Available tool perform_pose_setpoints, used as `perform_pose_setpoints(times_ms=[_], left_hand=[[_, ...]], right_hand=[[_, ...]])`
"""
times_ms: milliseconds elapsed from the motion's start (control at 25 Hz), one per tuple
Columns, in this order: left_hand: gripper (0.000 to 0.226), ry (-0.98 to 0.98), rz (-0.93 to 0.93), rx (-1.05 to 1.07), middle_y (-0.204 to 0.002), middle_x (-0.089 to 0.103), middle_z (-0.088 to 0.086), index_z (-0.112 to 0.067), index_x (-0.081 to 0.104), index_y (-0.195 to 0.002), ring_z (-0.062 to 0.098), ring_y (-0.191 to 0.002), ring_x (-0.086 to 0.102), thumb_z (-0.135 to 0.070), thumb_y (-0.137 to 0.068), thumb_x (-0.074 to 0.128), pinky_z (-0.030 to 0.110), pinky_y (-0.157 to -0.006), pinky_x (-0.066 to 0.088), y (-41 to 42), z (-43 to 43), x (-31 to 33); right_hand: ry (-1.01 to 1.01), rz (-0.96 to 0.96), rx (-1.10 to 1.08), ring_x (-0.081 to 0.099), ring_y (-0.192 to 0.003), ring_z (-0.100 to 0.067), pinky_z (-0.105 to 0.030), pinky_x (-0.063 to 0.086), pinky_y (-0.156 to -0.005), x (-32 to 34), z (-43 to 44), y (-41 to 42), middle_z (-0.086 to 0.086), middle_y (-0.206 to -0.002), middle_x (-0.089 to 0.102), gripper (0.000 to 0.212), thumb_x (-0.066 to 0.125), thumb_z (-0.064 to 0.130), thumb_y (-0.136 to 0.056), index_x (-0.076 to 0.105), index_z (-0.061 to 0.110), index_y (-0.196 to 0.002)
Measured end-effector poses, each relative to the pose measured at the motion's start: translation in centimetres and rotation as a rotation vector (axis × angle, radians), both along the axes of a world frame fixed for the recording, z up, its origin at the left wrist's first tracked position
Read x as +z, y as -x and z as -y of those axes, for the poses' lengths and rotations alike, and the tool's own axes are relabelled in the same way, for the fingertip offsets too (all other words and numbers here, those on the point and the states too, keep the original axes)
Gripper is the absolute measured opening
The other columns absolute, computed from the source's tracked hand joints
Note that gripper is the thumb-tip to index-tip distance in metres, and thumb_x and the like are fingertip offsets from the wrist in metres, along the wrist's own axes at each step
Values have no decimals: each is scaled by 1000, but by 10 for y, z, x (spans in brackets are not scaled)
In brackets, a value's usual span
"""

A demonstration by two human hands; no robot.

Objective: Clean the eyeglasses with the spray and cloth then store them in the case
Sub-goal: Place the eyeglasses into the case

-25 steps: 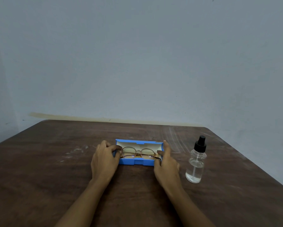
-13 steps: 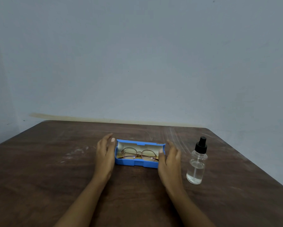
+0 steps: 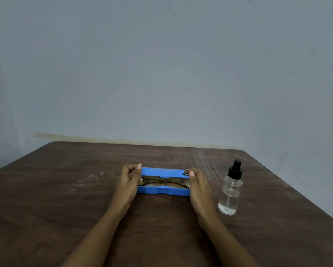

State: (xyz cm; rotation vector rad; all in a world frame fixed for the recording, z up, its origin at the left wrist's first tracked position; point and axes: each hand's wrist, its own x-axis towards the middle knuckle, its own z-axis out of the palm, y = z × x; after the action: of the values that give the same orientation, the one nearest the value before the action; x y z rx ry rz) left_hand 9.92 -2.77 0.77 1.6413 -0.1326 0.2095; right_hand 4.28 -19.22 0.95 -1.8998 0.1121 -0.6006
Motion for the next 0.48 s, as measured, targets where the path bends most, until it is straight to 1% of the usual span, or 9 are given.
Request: perform_pose_setpoints(times_ms=[40,80,160,200,240,320,400,440,480], left_hand=[[15,-10,5,15,-98,54,-3,-24,49,-93,12,-92,50,-38,-89,47,28,-76,37,-1,0,-1],[13,-17,13,22,-101,54,-1,-24,49,-91,12,-94,49,-36,-87,52,27,-76,37,-1,1,-1],[12,-31,39,32,-104,57,3,-26,47,-83,14,-91,51,-31,-85,58,23,-66,39,-4,1,-3],[15,-45,57,41,-105,58,6,-28,45,-80,15,-90,53,-30,-84,60,21,-63,38,-6,0,-5],[18,-72,70,50,-108,58,9,-28,44,-79,18,-92,54,-28,-83,62,22,-62,38,-9,-1,-8],[22,-157,84,55,-112,52,9,-29,42,-79,21,-101,52,-26,-82,63,26,-69,40,-13,-4,-12],[20,-216,94,23,-115,45,5,-30,45,-88,20,-106,48,-24,-82,63,34,-80,45,-15,-5,-12],[24,-240,99,0,-117,41,4,-30,47,-99,19,-107,45,-23,-82,62,36,-87,45,-15,-6,-11],[32,-275,105,-13,-117,38,3,-30,49,-112,18,-107,43,-22,-83,61,35,-92,43,-14,-5,-9]], right_hand=[[18,6,-10,48,-95,-1,-6,35,-72,-1,0,-1,3,-111,50,22,33,29,-97,52,21,-105],[43,8,-21,47,-90,1,-4,36,-67,-1,0,-2,4,-107,49,17,34,27,-97,50,22,-99],[106,17,-39,46,-86,-1,-7,36,-65,-3,1,-5,1,-111,48,11,39,23,-96,50,20,-97],[141,19,-40,46,-90,-4,-10,36,-69,-4,2,-7,-1,-117,46,13,41,20,-96,53,18,-101],[178,12,-34,44,-97,-6,-13,35,-77,-5,3,-9,-2,-124,42,18,42,18,-95,55,17,-108],[233,-26,-17,35,-112,-7,-16,31,-89,-6,3,-11,-3,-134,32,29,42,14,-95,55,18,-121],[266,-25,-13,28,-113,-6,-12,25,-90,-6,4,-12,-6,-138,27,33,42,10,-95,55,20,-124],[273,-12,-13,27,-111,-5,-9,24,-88,-7,4,-12,-7,-138,27,33,43,8,-94,56,19,-122],[271,-1,-12,26,-110,-4,-7,23,-87,-7,3,-11,-9,-137,27,33,44,6,-94,58,17,-120]])
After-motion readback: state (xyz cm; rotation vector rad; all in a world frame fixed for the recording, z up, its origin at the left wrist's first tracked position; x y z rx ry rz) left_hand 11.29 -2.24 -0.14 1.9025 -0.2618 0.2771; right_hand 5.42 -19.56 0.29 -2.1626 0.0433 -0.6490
